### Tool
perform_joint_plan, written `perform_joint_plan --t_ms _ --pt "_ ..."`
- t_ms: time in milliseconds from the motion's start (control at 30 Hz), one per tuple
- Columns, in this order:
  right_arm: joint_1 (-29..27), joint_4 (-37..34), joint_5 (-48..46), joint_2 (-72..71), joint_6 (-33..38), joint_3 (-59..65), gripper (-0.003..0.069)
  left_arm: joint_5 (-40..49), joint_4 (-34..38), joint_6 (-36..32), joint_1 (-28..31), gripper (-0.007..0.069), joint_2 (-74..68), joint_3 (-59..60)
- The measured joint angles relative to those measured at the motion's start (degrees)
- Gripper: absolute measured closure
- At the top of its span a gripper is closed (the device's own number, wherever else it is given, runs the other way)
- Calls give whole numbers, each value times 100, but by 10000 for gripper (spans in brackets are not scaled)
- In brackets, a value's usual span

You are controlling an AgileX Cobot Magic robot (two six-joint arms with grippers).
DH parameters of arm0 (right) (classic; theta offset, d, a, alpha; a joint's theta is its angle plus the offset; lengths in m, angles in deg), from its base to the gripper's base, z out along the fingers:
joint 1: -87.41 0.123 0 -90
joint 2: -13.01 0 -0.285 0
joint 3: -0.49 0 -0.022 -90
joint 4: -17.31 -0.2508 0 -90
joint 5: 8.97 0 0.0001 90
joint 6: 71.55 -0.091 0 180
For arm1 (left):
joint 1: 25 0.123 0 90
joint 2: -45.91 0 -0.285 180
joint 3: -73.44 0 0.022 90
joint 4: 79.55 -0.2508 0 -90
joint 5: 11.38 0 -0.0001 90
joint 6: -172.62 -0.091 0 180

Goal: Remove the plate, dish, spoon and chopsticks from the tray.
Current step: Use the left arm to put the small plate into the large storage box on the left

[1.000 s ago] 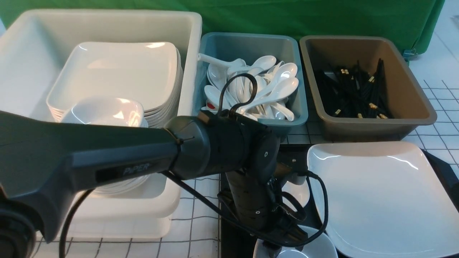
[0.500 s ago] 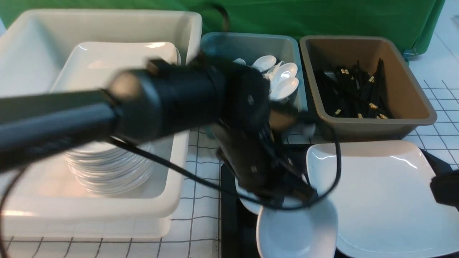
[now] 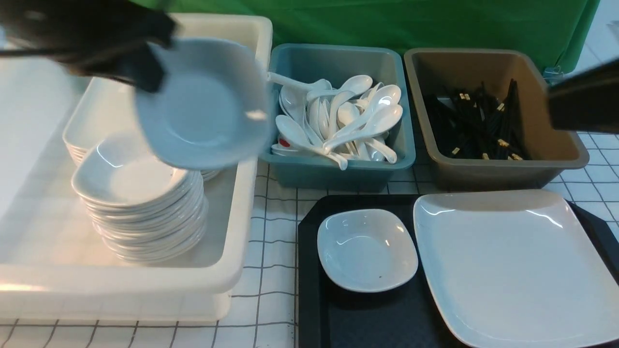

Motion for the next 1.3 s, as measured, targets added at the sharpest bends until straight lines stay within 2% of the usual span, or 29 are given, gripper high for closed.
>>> perform_joint_plan --t_ms 33,67,133,200,367,500,633,667,700,733,833,933,1000,1067,1100,1167,1200,1300 --pt "322 74 118 181 -74 -111 655 -47 174 -81 372 610 27 126" --pt "322 74 139 181 -74 -133 655 -74 249 -102 512 610 26 153" --pt "1058 525 321 632 -282 -419 655 -273 730 -360 1255 610 13 584" --pt "1699 1154 365 1088 -620 -646 655 -512 1006 -588 1608 610 -28 971" --pt "2501 2035 374 1786 -1153 -971 655 -1057 1293 -1055 1786 610 -195 1527" --pt "2660 2183 504 2004 -1266 -1029 655 -1122 1459 -1438 1786 594 -422 1624" --pt "2675 2251 653 2024 -1305 -1059 655 -1213 1452 -1508 1786 487 -587 1624" --pt "2675 2270 663 2024 -1311 -1059 655 -1219 1430 -1526 1786 421 -602 1624" --pt "2675 2270 663 2024 -1311 -1059 655 -1219 1421 -1526 1786 421 -602 1624" --pt "2675 2335 643 2024 -1335 -1059 655 -1219 1374 -1587 1786 349 -602 1604" --pt "2640 2669 523 2013 -1602 -1059 655 -1217 1022 -1459 1786 214 -531 1334" --pt "2500 3178 325 1960 -1977 -1059 655 -1242 467 -1114 1786 182 -370 921" --pt "2373 3436 193 1887 -2097 -1059 655 -1223 336 -1015 1786 201 -250 709" --pt "2121 3713 -2 1734 -2221 -1053 652 -1123 405 -983 1751 274 -81 473" --pt "2092 3734 -17 1716 -2235 -1053 652 -1105 420 -983 1737 274 -62 473" --pt "1650 3867 -68 1454 -2306 -944 653 -979 654 -1267 1299 440 165 344" --pt "1488 3881 -76 1364 -2305 -896 653 -958 708 -1394 1133 496 199 338" --pt "874 3907 -87 1045 -2313 -533 653 -870 887 -1689 115 602 230 338"
